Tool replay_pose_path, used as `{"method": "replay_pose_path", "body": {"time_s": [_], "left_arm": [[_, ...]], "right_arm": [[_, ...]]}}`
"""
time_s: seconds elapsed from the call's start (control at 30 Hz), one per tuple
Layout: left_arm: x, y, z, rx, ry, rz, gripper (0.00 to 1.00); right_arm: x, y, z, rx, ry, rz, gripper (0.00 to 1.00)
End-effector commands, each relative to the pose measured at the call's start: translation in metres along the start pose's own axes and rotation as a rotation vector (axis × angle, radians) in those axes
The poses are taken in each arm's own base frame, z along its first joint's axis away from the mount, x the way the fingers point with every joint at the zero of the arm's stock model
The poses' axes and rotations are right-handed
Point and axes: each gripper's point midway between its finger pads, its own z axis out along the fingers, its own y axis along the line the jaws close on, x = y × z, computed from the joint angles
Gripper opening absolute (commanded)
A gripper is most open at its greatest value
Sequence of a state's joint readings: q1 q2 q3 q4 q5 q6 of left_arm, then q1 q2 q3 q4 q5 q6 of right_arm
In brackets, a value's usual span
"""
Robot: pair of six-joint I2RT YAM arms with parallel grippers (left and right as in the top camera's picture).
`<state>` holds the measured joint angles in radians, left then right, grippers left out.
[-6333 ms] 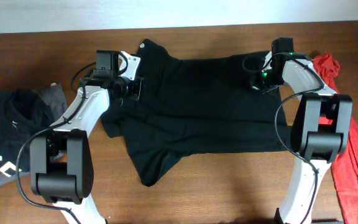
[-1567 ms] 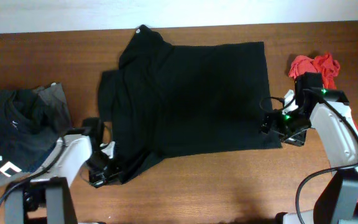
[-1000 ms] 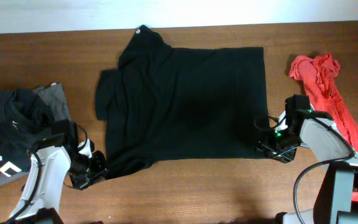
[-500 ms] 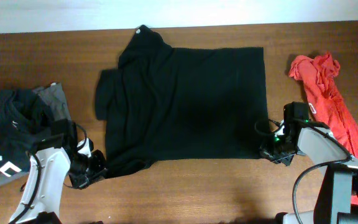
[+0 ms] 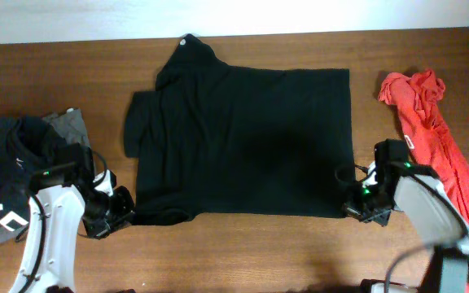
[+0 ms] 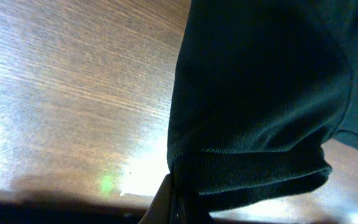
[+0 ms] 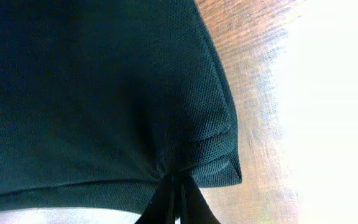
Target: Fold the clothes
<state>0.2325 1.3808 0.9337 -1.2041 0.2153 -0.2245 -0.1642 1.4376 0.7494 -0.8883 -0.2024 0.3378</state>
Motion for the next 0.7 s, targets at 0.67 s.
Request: {"method": "replay_pose_path", "body": {"time_s": [0.67], "left_arm": [[-0.120,-0.071,-0.114,0.188,-0.662,0.392,0.00]], "right_arm": [[-0.070,0.044,-0.040,-0.162,-0.275,-0.054,0.04]]}}
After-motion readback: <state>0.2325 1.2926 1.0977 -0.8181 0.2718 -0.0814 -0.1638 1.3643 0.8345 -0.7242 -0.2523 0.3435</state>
